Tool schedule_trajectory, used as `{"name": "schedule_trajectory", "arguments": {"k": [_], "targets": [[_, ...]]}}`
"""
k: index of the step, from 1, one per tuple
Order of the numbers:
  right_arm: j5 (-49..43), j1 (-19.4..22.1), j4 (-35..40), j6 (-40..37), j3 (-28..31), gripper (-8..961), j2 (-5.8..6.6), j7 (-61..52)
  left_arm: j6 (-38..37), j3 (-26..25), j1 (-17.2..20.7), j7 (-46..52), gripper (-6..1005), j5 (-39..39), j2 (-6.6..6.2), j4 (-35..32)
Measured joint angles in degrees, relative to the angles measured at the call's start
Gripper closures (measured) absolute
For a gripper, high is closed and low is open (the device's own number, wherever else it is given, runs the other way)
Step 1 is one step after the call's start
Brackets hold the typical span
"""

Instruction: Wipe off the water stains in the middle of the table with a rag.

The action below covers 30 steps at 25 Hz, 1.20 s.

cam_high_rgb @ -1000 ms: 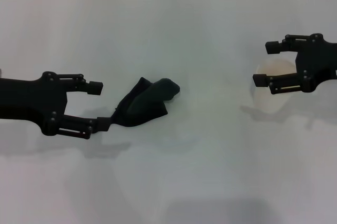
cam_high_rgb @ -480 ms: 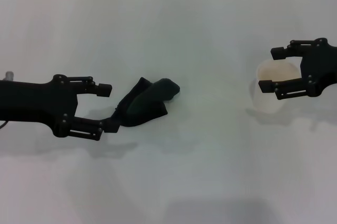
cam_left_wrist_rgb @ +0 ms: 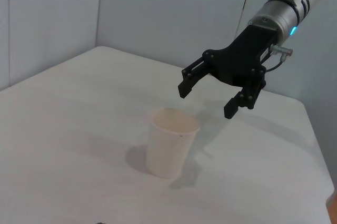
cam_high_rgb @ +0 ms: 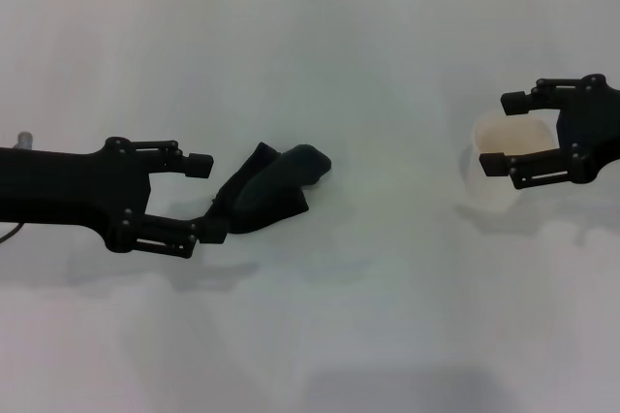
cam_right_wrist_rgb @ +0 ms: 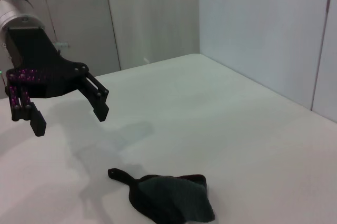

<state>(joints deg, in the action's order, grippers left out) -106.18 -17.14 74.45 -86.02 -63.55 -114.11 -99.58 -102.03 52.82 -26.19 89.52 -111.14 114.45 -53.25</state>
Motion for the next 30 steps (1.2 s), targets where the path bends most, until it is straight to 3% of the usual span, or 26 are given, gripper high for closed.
{"name": "schedule_trajectory", "arguments": {"k": [30], "targets": [[0.01, 0.09, -0.51, -0.18, 0.36, 101, -0.76, -0.09, 0.63, -0.15, -0.03, -0.85, 137, 0.40, 0.08, 0.17]]}}
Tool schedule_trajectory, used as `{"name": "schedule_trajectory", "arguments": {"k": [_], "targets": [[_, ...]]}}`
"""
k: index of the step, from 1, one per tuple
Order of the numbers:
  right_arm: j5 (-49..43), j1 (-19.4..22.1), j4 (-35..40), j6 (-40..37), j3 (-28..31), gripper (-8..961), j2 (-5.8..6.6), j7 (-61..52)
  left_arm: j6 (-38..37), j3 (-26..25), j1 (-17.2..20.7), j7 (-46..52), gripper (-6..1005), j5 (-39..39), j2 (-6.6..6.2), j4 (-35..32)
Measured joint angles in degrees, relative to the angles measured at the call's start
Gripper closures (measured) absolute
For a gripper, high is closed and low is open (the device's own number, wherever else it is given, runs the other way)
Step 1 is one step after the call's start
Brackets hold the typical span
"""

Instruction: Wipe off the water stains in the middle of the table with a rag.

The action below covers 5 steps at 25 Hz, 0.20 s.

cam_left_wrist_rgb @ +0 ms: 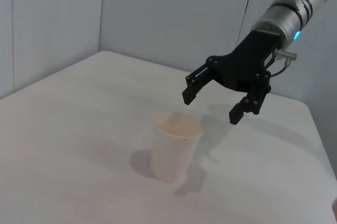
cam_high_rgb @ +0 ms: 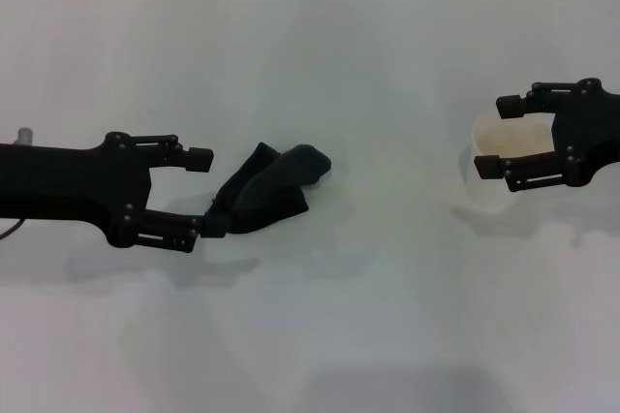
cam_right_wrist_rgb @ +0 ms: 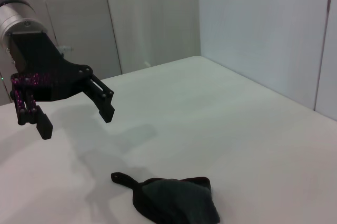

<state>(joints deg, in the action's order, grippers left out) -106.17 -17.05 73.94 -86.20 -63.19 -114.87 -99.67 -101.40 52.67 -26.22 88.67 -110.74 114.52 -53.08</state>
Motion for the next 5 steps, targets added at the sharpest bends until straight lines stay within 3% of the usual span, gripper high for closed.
{"name": "schedule_trajectory", "arguments": {"k": [5], "targets": [[0.09, 0.14, 0.36, -0.28, 0.00, 101, 0.00, 0.00, 0.05, -0.04, 0.12, 0.00, 137, 0.00, -0.01, 0.00]]}}
